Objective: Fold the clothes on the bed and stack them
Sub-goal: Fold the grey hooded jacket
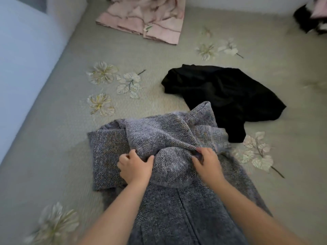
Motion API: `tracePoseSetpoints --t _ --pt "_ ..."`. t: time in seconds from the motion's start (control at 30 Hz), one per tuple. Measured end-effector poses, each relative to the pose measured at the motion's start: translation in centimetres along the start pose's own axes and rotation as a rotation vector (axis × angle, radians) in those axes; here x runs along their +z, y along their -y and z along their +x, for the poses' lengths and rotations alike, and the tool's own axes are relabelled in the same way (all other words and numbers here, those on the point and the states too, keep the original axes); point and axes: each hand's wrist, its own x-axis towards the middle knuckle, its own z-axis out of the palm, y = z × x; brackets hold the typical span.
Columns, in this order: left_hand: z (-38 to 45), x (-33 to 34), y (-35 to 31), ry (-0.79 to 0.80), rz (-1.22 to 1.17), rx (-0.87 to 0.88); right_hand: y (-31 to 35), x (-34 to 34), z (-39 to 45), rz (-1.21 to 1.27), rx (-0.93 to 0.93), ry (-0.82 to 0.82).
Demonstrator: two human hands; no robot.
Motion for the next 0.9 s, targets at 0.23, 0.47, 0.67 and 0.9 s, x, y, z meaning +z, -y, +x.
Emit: tracePoseSetpoints --t 0.23,0.47,0.67,0.9 --pt "-0.9 -0.3 0.8 -0.021 -0.046 0.089 3.3 1.7 2.0 -0.079 0.47 0.274" --pt "0.5 1.2 -0.2 0.27 -0.147 -0.253 4.3 -1.0 2.9 -0.037 0.369 0.261" --pt "0.2 3.5 0.1 0.394 -0.495 -0.193 4.3 -1.3 2.8 0.587 0.527 0.22" --pt "-1.0 -2.1 0.4 0.466 -1.607 -0.072 5.3 -2.5 2.6 1.548 0.415 0.16"
